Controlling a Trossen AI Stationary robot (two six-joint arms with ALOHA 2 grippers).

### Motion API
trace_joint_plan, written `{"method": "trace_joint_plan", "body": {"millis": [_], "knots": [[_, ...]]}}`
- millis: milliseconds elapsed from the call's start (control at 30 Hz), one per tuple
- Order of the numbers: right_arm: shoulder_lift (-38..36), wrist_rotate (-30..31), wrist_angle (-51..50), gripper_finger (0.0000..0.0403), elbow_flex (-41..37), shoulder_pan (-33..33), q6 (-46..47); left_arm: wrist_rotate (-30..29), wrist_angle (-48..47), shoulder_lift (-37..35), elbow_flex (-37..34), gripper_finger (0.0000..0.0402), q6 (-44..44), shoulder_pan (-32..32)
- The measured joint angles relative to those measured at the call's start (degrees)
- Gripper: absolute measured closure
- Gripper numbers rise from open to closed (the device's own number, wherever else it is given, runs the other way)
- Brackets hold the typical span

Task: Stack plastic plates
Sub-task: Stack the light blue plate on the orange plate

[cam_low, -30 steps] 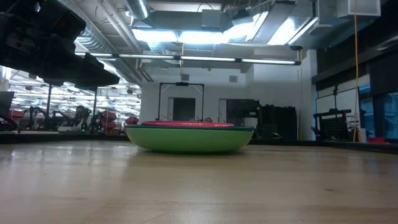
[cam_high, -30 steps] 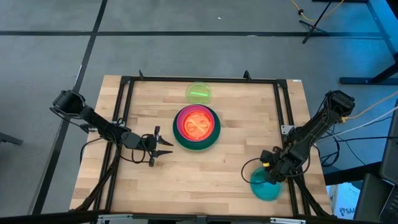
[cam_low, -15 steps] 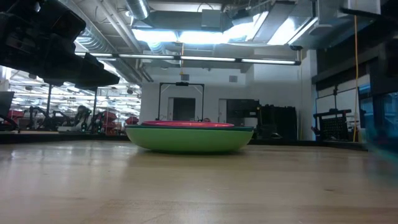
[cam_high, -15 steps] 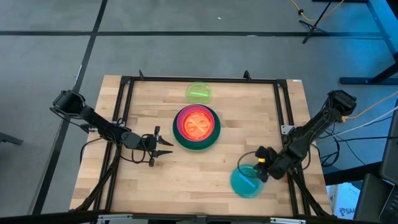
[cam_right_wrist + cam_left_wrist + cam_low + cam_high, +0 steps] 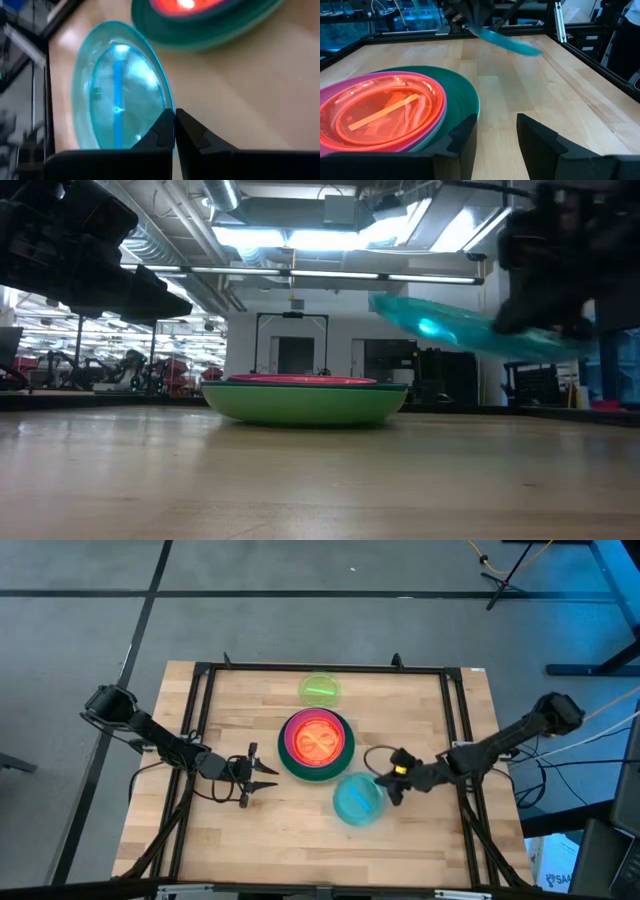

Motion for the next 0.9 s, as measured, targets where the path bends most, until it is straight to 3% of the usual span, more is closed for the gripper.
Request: {"method": "trace_joint_plan", "body": {"millis": [367, 700, 900], "knots": [[3.2, 5.0, 12.9, 0.0398, 0.1, -12.7, -8.9, 0.0, 0.0, 0.0, 0.0, 0.0271, 0.0, 0.0], [14.5, 4.4, 32.9, 0.0398, 0.3, -22.4, -15.1, 0.0, 0.0, 0.0, 0.0, 0.0271, 0.0, 0.0], [21.4, 4.5, 34.3, 0.0398, 3.5, -25.7, -15.1, 0.1, 0.0, 0.0, 0.0, 0.0271, 0.0, 0.0]]}}
